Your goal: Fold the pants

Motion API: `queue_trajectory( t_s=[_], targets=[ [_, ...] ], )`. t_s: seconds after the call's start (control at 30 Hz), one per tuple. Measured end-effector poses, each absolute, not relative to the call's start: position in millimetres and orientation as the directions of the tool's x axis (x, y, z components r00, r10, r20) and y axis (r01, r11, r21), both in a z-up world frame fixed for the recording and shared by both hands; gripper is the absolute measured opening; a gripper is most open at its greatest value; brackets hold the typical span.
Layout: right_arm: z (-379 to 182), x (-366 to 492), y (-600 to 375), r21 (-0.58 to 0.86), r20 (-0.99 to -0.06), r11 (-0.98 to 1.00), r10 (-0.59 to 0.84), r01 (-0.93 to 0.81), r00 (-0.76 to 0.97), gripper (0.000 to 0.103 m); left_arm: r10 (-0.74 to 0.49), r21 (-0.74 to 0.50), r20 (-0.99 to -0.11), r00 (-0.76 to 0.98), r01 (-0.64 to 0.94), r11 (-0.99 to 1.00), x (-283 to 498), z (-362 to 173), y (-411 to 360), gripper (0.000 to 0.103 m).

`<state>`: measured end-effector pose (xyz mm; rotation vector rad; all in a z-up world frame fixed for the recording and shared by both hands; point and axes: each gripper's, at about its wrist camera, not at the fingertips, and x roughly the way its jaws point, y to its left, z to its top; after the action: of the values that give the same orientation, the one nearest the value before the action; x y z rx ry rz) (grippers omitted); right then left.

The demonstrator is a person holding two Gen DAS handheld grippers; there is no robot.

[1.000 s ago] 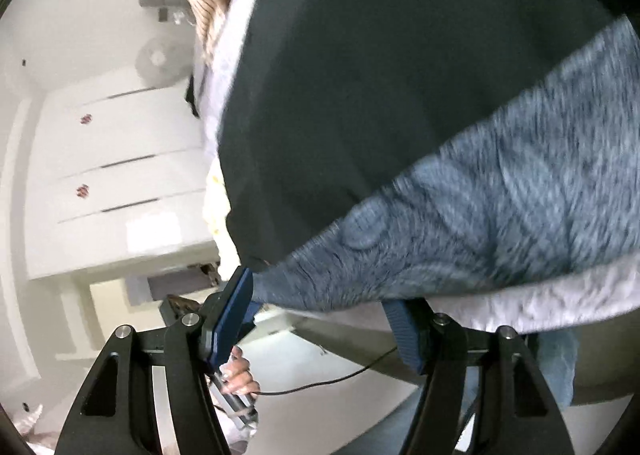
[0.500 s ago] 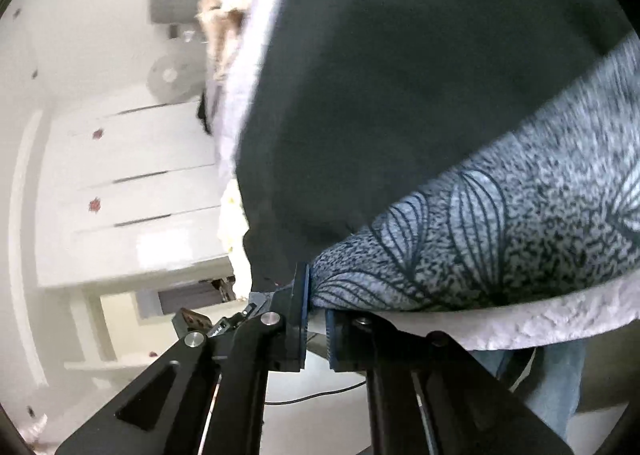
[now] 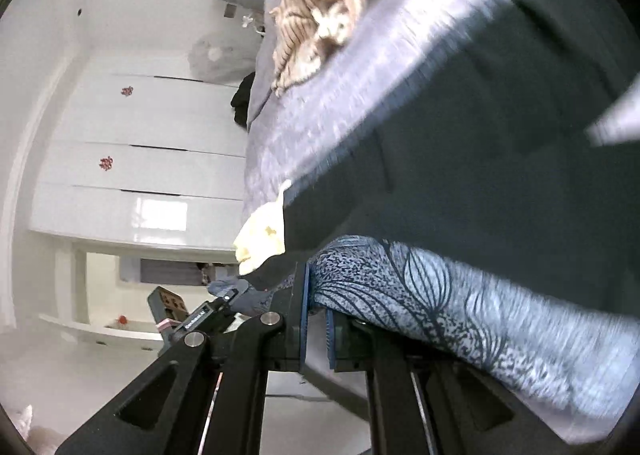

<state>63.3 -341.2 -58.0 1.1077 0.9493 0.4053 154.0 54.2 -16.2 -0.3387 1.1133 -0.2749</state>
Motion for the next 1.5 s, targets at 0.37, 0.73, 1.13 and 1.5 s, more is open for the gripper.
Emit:
queue_trajectory(
  t_s=[0.37,0.73,1.13,1.5],
  targets=[
    [-110.7,222.1,-363.5,0.802,-0.593,0.521,0.636,0.293,0.494,0.011,-0.235,-0.24,-0.886,0.399,0.04,0.97,291.8,-84.3,22.5,0.078],
    [-102.8,234.8,-335.7,0.784,-0.618,0.55,0.641,0.288,0.456,0.054,-0.237,-0.206,-0.914,0.331,0.126,0.97,280.1,-78.6,25.1,0.078],
    [-123.5,264.7,-332.1,0.729,-0.679,0.587,0.557,0.352,0.478,0.046,-0.157,-0.123,-0.938,0.308,0.127,0.984,326.2,-112.7,-40.3,0.078],
    [-85.7,19.2,-430.2,0.631,-0.775,0.473,0.35,0.615,0.526,0.057,-0.376,-0.274,-0.925,0.048,0.601,0.751,209.5,-85.1,-181.1,0.078]
  ],
)
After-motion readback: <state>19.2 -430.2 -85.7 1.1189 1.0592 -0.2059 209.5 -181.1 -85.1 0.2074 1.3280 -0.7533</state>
